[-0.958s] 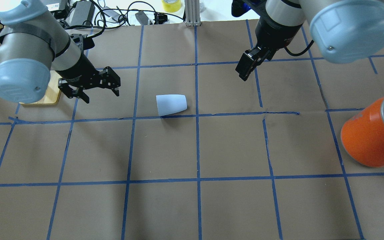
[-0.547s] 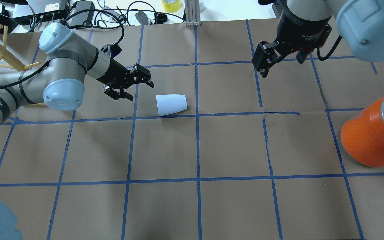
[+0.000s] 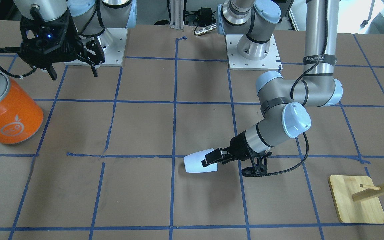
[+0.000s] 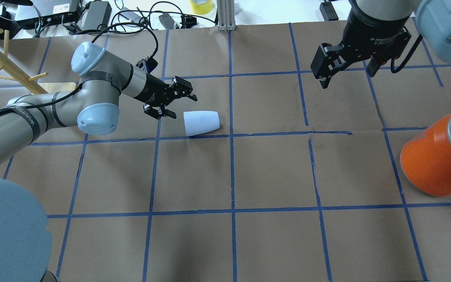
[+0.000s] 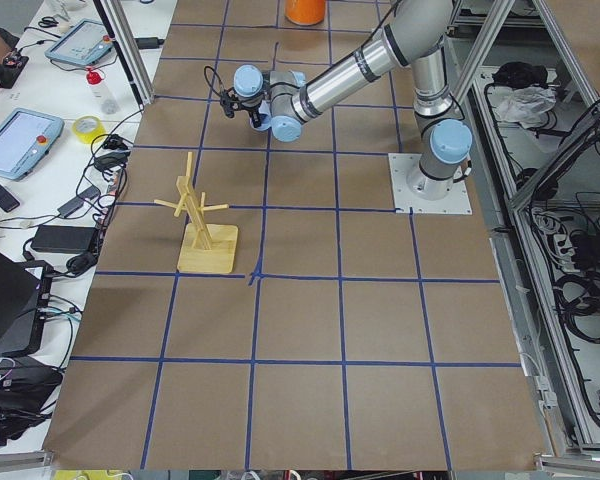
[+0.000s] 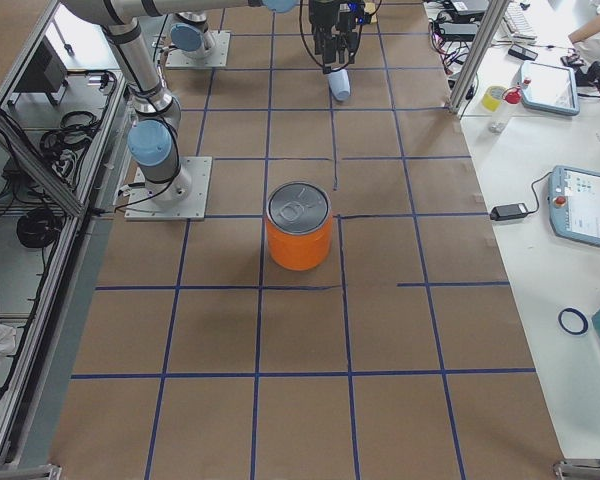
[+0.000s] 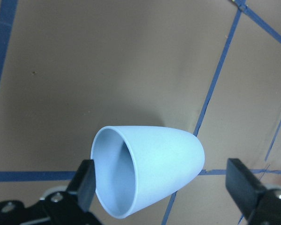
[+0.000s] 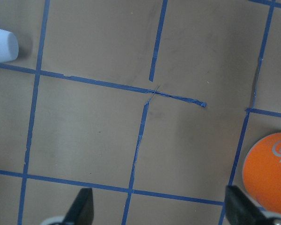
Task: Flip cup
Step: 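Grasp the lying cup's rim with the left gripper while the right arm withdraws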
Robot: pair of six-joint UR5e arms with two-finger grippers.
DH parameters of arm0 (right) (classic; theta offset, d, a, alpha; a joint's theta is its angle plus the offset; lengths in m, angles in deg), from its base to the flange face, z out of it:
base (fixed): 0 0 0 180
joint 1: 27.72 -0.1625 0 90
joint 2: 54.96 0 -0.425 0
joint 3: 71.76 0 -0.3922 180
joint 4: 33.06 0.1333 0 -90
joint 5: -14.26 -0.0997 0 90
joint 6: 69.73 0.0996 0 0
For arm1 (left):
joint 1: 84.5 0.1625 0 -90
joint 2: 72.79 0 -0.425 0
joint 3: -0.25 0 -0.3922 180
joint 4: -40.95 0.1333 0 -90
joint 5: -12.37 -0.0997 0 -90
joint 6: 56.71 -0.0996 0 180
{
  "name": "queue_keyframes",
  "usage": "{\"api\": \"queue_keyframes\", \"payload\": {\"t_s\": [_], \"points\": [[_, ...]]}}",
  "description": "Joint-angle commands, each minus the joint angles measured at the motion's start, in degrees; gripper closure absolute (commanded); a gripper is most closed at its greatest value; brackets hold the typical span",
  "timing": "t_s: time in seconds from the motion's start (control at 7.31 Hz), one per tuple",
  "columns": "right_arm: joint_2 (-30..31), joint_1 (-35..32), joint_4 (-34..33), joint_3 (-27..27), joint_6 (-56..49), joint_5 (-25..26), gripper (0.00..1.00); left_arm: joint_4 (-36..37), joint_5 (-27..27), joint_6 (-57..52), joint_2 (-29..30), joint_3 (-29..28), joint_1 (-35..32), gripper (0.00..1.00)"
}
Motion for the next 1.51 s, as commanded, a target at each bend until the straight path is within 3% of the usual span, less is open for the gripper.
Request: {"api": "queue_keyframes", "payload": {"t_s": [0.0, 0.27, 0.41, 0.55, 0.68, 0.82, 1.37], "points": [[0.06, 0.14, -0.12, -0.33, 1.71, -0.32, 0.0, 0.47, -0.17, 1.73, 1.3, 0.19, -1.43, 0.0], [-0.03, 0.14, -0.3, -0.42, 2.78, -1.73, 0.0, 0.38, 0.17, 2.54, 1.3, 0.28, -1.43, 0.0], [-0.03, 0.14, -0.21, -0.5, 2.95, -1.65, 0.0, -0.05, 0.44, 2.63, 1.3, 0.28, -1.43, 0.08], [-0.03, 0.14, -0.39, -0.51, 2.96, -1.73, 0.0, -0.23, 0.44, 2.63, 1.3, 0.19, -1.43, 0.41], [-0.03, 0.14, -0.39, -0.51, 2.96, -1.65, 0.0, -0.23, 0.44, 2.8, 1.39, 0.19, -1.43, 0.84], [-0.03, 0.14, -0.48, -0.51, 2.96, -1.73, 0.0, -0.06, 0.44, 5.59, 1.39, -0.24, -1.43, 1.0], [-0.03, 0.05, -0.56, -0.51, 3.04, -1.73, 0.0, -1.54, -4.57, 14.74, -1.07, -6.55, -2.83, 1.0]]}}
